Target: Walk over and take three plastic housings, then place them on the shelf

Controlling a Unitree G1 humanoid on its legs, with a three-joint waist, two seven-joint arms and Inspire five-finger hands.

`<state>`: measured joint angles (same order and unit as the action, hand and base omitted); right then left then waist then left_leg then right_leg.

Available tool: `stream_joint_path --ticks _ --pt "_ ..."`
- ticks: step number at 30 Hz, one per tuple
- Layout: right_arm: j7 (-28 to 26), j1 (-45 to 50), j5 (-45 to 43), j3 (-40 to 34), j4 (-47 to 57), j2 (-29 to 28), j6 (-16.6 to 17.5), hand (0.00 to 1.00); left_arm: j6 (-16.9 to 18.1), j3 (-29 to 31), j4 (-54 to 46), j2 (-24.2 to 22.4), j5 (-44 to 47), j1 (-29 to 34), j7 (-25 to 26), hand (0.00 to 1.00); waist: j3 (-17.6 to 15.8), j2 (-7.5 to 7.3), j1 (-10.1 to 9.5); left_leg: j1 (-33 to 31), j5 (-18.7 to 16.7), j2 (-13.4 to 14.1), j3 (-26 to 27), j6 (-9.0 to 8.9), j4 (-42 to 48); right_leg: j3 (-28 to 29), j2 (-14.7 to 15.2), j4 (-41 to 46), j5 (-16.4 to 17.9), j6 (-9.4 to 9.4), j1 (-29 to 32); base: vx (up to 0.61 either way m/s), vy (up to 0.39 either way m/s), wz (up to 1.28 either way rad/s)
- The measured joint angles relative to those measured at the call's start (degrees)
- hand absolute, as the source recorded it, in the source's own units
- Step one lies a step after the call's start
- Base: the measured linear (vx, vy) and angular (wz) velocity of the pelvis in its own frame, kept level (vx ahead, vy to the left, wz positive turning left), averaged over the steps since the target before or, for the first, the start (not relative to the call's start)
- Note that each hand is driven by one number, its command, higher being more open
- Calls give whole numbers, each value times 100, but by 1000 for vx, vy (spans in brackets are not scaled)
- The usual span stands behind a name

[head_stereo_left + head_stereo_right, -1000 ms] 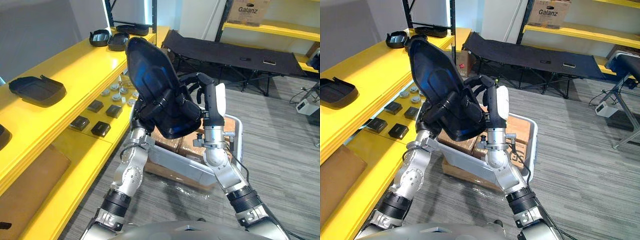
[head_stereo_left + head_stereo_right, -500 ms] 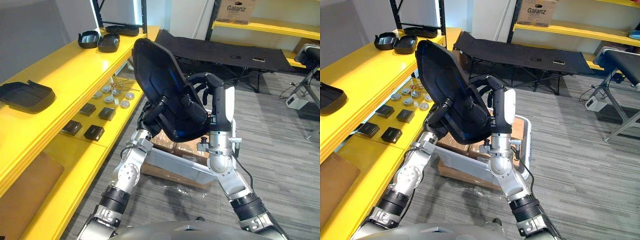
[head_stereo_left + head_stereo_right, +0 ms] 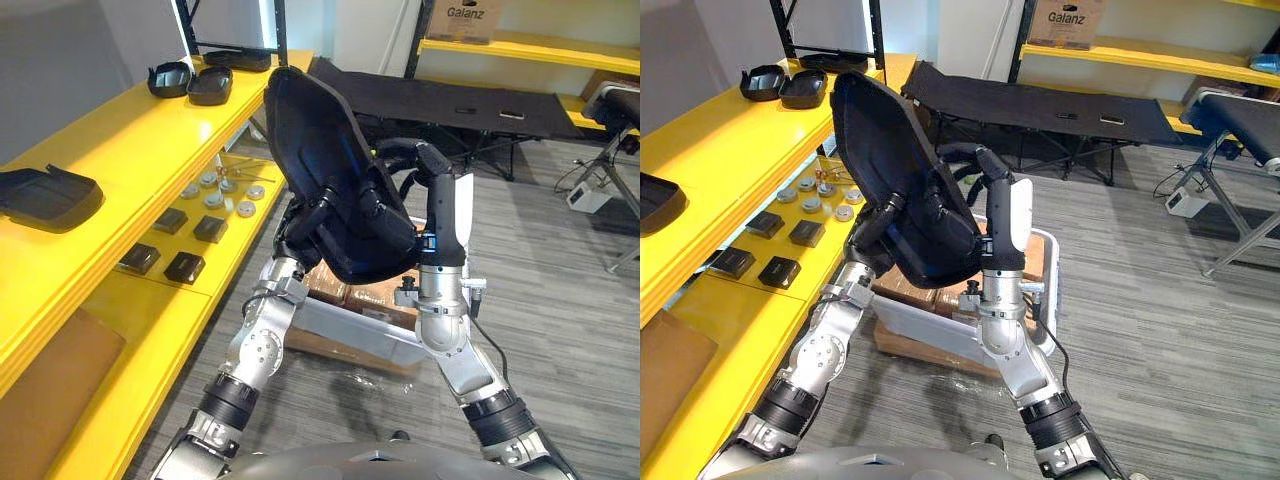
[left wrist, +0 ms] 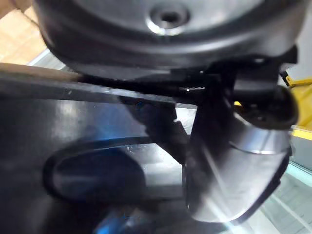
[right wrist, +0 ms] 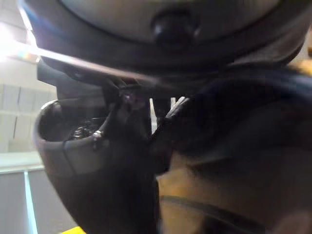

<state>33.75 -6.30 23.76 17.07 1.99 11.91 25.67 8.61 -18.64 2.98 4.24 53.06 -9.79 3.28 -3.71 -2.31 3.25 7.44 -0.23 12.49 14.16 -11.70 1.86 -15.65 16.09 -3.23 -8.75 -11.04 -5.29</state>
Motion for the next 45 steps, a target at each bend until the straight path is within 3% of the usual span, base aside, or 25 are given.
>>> stream_joint_path --ticks 4,14,18,21,25,29,33,39,45 --pt "-120 3 -164 35 -64 -59 -276 100 64 464 -375 -292 -1345 304 869 0 -4 8 -9 -6 -2 0 -45 2 -1 -52 -2 -4 0 0 -36 -12 7 5" --pt "-346 354 -743 -163 -127 -218 -1094 100 1040 2496 -397 -635 -3889 744 3776 0 -21 67 -188 -15 -48 10 -210 0 -4 -277 -15 -42 16 23 -186 -4 9 8" --pt "-358 549 -1244 -301 -101 -338 -1182 100 1042 2682 -675 -653 -4565 943 4464 0 -39 22 -317 -34 -74 11 -212 -20 21 -305 -15 -53 19 26 -182 4 5 1" --pt "-500 683 -1492 -343 -8 -441 -1177 100 1040 2691 -886 -660 -5032 1050 4652 0 -56 -12 -309 -101 -137 17 -223 -19 119 -313 -15 -82 19 26 -177 0 0 0" --pt "-1000 903 -2250 -491 208 -530 -1009 100 1160 2816 -1091 -669 -5192 1164 4517 0 -60 -15 -265 -108 -203 24 -200 -23 185 -311 -15 -88 29 36 -178 10 18 -3" --pt "-1758 1262 -3186 -846 343 -648 -893 100 1284 2856 -1619 -674 -5189 1737 4004 0 -94 -11 -267 -129 -259 25 -204 -17 200 -328 -15 -105 51 51 -168 0 0 0" --pt "-2001 1358 -3220 -995 343 -731 -886 100 1379 2917 -2181 -647 -5186 2128 3572 0 -210 12 -305 -284 -263 24 -352 -17 261 -541 -14 -108 59 48 -171 14 12 19" --pt "-2194 985 -3083 -637 245 -630 -866 100 1665 3288 -3009 -674 -5033 2753 2577 0 -306 89 -643 -479 -276 -2 -795 0 397 -1171 -15 -110 60 46 -396 14 14 34" --pt "-2642 263 -2842 87 46 -244 -857 100 2024 3477 -3455 -675 -3905 3291 1115 0 -320 102 -1132 -541 -310 -46 -1183 41 410 -1693 -16 -50 263 -11 -637 -2 12 33"
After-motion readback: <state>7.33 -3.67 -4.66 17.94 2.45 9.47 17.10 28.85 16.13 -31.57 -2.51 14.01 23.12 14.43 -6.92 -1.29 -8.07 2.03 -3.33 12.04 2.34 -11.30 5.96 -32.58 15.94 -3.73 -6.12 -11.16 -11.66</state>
